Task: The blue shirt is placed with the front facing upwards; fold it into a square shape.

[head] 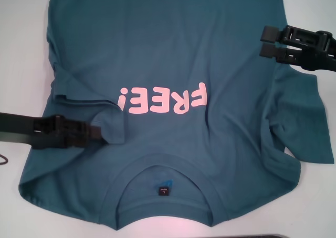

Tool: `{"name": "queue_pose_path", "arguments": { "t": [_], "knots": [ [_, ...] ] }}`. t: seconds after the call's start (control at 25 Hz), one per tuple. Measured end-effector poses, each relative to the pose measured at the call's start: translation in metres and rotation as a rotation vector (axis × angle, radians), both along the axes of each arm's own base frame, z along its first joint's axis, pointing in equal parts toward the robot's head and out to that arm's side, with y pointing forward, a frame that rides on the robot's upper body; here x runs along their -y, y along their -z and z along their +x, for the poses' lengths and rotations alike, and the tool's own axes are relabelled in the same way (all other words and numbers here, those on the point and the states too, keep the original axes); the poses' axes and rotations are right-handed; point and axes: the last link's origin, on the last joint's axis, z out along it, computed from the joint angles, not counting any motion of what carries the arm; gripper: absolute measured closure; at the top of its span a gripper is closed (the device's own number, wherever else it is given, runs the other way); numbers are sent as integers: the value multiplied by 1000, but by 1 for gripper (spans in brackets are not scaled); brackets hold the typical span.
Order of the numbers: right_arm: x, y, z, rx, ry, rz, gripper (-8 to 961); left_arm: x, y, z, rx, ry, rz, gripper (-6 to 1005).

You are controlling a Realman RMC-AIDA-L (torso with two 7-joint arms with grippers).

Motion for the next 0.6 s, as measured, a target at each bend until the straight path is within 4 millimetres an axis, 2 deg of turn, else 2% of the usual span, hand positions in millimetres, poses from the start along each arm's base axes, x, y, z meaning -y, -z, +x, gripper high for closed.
{"name": "queue_pose_path", "arguments": {
  "t": [0.16, 0.4, 0.6],
  "knots": [
    [0, 0, 0, 1, -1, 1, 102, 5, -2, 9, 52, 37, -46, 430],
    [1, -2, 3, 5, 6, 4, 102, -8, -19, -5, 7, -25, 70, 431],
    [2, -3, 4, 3, 12, 6, 103, -15, -9, -5, -20, -27, 80, 430]
  ]
}}
